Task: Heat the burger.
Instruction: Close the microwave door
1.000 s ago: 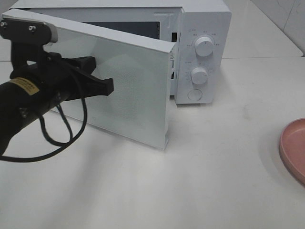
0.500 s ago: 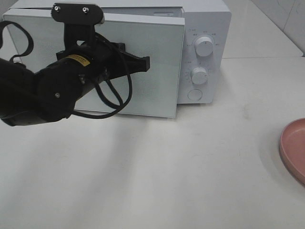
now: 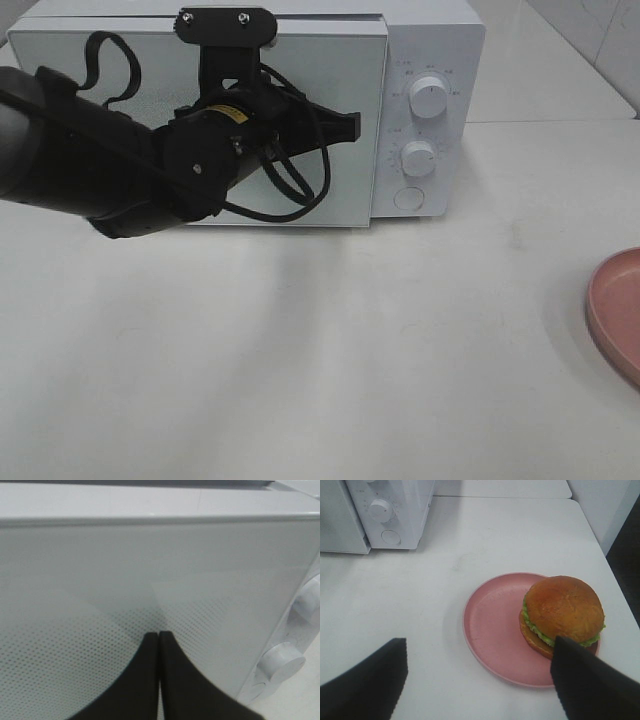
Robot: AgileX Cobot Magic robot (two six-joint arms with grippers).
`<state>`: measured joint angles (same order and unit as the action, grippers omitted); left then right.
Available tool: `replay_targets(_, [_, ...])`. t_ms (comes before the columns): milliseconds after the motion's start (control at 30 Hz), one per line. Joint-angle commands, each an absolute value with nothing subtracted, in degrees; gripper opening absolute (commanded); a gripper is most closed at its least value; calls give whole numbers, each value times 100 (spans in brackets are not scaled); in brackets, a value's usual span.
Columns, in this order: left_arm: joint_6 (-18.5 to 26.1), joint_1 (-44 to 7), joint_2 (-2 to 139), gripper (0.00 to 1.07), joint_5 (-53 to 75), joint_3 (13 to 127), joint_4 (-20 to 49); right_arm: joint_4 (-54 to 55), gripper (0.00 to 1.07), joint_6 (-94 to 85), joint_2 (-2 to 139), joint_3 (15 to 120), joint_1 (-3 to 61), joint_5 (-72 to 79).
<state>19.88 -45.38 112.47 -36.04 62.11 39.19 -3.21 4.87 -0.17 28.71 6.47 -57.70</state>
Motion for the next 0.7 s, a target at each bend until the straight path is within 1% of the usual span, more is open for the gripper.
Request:
replay_targets(33, [2028, -4337, 11379, 0, -3856, 6578, 4165, -332, 76, 424, -206, 2859, 619, -5695])
replay_targets(200, [2028, -4108, 11476, 0, -3558, 6795, 4165, -332, 76, 418, -206, 2859, 619, -5695])
replay_targets(400, [2160, -4125, 11379, 0, -3237, 6772, 4154, -332, 76, 418, -206, 2859, 619, -5695])
replay_targets(467, [2481, -4354, 11253, 0, -2693, 6663, 4154, -332, 76, 424, -206, 2859, 619, -5695])
replay_targets(500, [2481, -4354, 11253, 0, -2693, 6663, 4154, -332, 76, 424, -206, 2859, 619, -5695])
replay_targets(533, [2584, -4412, 11236, 0, -2630, 6612, 4154, -332, 76, 424, -206, 2859, 619, -5695])
replay_targets(567, [2807, -4555, 11155, 0, -2492, 6474, 4171, -332, 76, 424, -206, 2859, 619, -5695])
replay_targets(633, [2882, -4618, 11127, 0, -2384, 6423, 4183, -332, 76, 424, -206, 2859, 619, -5695])
replay_targets(667, [3054, -4698, 11047, 8, -2000, 6343, 4297, -332, 76, 424, -206, 2859, 619, -5695])
replay_targets(700, [3054, -4698, 11047, 8, -2000, 6343, 4297, -332, 76, 424, -206, 2859, 619, -5695])
